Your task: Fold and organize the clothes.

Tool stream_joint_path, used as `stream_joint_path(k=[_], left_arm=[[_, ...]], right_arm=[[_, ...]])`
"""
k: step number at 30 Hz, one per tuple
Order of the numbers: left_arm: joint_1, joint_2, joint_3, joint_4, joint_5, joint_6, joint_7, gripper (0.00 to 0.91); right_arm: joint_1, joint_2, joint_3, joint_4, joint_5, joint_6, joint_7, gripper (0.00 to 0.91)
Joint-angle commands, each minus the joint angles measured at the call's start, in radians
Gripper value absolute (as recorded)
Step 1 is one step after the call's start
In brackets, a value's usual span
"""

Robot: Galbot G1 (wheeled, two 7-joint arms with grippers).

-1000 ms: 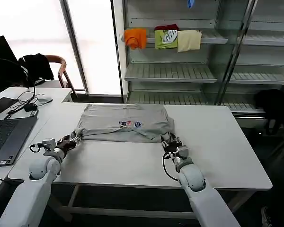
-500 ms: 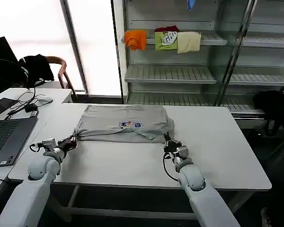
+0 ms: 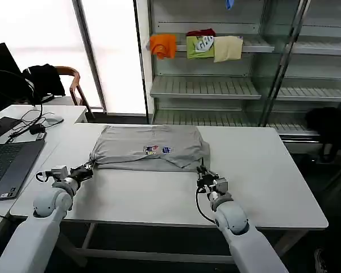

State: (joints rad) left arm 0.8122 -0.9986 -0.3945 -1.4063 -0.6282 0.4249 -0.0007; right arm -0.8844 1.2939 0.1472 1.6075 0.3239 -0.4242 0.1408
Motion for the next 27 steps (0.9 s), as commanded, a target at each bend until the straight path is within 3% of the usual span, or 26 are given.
stream_joint_path(k=[1,4,7,8,9,21,27], left_arm=[[0.001,0.002,0.0,-0.006,0.001,0.0,0.001,0.01],[0.002,0.001,0.0,-0.008,0.001,0.0,0.002,0.01],[0.003,0.001,0.001,-0.012,0.002,0.0,0.001,0.01],[0.004,0.001,0.001,-0.013,0.002,0.001,0.002,0.01],[0.004,0.001,0.001,-0.014,0.002,0.001,0.001,0.01],[0.008,0.004,0.003,-0.028,0.002,0.009,0.0,0.01],[0.037,0.043,0.01,-0.071,-0.002,0.037,-0.005,0.01]], right_arm=[[-0.002,-0.003,0.004,0.032,0.013,-0.002,0.014,0.907],[-0.006,-0.003,0.008,0.033,0.02,-0.009,0.022,0.907],[-0.013,-0.003,0.007,0.027,0.024,-0.012,0.024,0.494],[-0.014,-0.003,0.007,0.025,0.024,-0.011,0.022,0.191],[-0.015,-0.002,0.007,0.023,0.024,-0.011,0.02,0.01],[0.002,-0.001,-0.007,0.017,0.017,-0.012,0.007,0.0],[-0.002,-0.021,-0.01,0.054,0.021,-0.04,0.014,0.0]])
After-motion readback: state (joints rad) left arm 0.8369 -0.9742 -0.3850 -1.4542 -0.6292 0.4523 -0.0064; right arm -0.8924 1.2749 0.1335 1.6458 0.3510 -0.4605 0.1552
